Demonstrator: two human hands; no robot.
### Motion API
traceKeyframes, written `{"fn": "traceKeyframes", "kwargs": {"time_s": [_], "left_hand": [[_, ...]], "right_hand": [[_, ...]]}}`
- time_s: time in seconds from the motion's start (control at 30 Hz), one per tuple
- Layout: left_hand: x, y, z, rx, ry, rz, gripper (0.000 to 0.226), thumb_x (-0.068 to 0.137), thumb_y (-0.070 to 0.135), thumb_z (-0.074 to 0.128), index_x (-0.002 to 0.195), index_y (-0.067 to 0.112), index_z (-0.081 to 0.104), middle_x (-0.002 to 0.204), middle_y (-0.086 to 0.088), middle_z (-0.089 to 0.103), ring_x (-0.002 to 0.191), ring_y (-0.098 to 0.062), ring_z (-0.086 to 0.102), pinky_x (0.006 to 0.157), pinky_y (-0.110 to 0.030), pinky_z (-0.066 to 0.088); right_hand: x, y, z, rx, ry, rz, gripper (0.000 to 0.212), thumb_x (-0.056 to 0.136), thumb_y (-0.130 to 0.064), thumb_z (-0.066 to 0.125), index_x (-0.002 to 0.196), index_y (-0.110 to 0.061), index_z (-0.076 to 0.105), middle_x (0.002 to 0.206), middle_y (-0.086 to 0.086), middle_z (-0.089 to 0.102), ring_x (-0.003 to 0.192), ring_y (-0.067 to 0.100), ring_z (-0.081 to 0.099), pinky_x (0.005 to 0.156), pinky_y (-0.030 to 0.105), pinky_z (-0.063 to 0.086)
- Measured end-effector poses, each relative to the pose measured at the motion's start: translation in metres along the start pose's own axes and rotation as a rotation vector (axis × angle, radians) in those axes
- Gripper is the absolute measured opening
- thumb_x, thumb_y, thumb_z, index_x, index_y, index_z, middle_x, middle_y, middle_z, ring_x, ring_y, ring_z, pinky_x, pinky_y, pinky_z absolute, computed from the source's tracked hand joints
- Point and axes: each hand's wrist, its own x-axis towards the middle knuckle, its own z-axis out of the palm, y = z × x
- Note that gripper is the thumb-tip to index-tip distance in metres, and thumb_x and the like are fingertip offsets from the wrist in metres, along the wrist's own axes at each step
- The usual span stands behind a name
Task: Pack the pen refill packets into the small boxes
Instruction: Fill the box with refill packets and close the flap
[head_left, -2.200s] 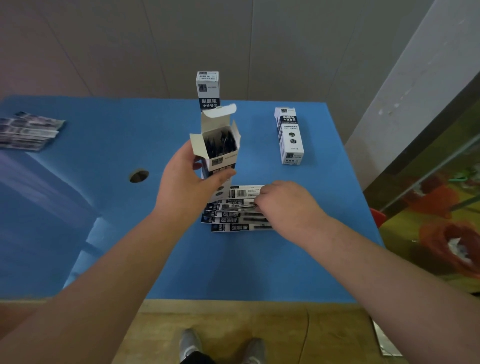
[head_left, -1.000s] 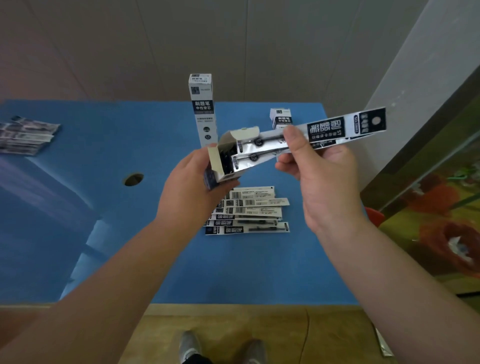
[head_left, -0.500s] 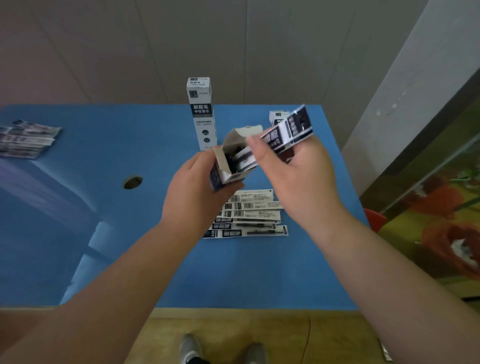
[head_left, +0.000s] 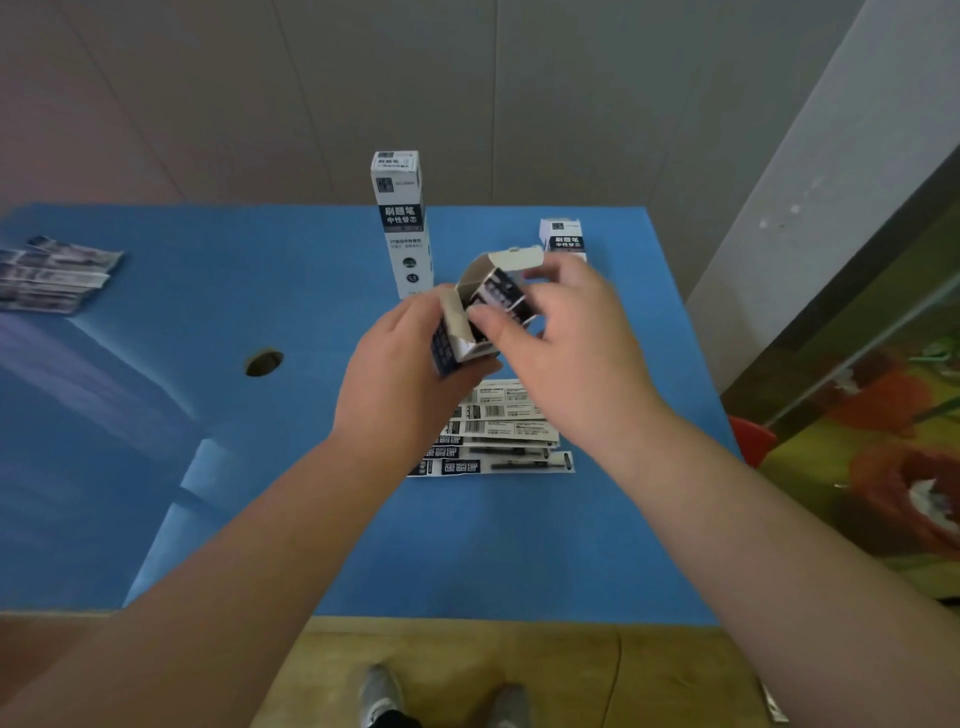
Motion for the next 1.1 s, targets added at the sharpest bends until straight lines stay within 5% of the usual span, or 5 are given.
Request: {"fn": "traceKeyframes", "kwargs": {"time_s": [0.17, 0.33, 0.63, 0.87, 1.1], "left_hand": [[0.002, -0.002, 0.002, -0.013, -0.005, -0.026, 0.046, 0.081, 0.038, 0.081, 0.122, 0.033, 0.062, 0.112, 0.018, 0.064, 0.102, -0.007, 0.057, 0.084, -0.028, 0.048], [0.004, -0.005, 0.005, 0.071, -0.027, 0.041, 0.046, 0.080, 0.037, 0.081, 0.122, 0.031, 0.062, 0.106, 0.025, 0.057, 0.102, -0.002, 0.053, 0.081, -0.002, 0.033], [0.001, -0.001, 0.004, -0.010, -0.023, 0.051, 0.051, 0.079, 0.032, 0.085, 0.125, 0.031, 0.063, 0.111, 0.023, 0.063, 0.106, -0.007, 0.058, 0.086, -0.022, 0.044], [-0.005, -0.011, -0.008, -0.093, 0.001, -0.130, 0.050, 0.079, 0.038, 0.084, 0.122, 0.041, 0.060, 0.110, 0.023, 0.064, 0.101, -0.001, 0.056, 0.080, -0.014, 0.042], [-0.013, -0.013, -0.018, -0.145, 0.007, -0.193, 0.048, 0.078, 0.033, 0.085, 0.117, 0.043, 0.060, 0.107, 0.028, 0.063, 0.100, 0.005, 0.056, 0.076, -0.009, 0.039]], "right_hand": [[0.006, -0.003, -0.012, 0.013, 0.056, 0.035, 0.013, 0.090, -0.043, 0.068, 0.082, -0.034, 0.064, 0.114, -0.015, 0.053, 0.110, 0.002, 0.050, 0.082, 0.008, 0.035], [0.011, 0.000, -0.010, -0.181, -0.180, 0.073, 0.027, 0.090, -0.039, 0.066, 0.075, -0.019, 0.075, 0.102, -0.002, 0.065, 0.089, 0.017, 0.061, 0.075, 0.032, 0.052], [0.015, -0.009, -0.015, -0.016, -0.300, 0.132, 0.020, 0.091, -0.038, 0.065, 0.087, -0.024, 0.079, 0.082, 0.000, 0.074, 0.075, 0.020, 0.066, 0.074, 0.038, 0.057], [0.002, 0.025, 0.003, 0.482, -0.002, 0.131, 0.011, 0.096, -0.035, 0.064, 0.104, -0.032, 0.071, 0.098, -0.016, 0.072, 0.091, 0.004, 0.066, 0.083, 0.028, 0.053], [-0.011, 0.079, 0.036, -0.404, -0.528, 0.043, 0.037, 0.095, -0.039, 0.062, 0.128, -0.022, 0.064, 0.123, -0.002, 0.061, 0.119, 0.020, 0.055, 0.099, 0.035, 0.047]]}}
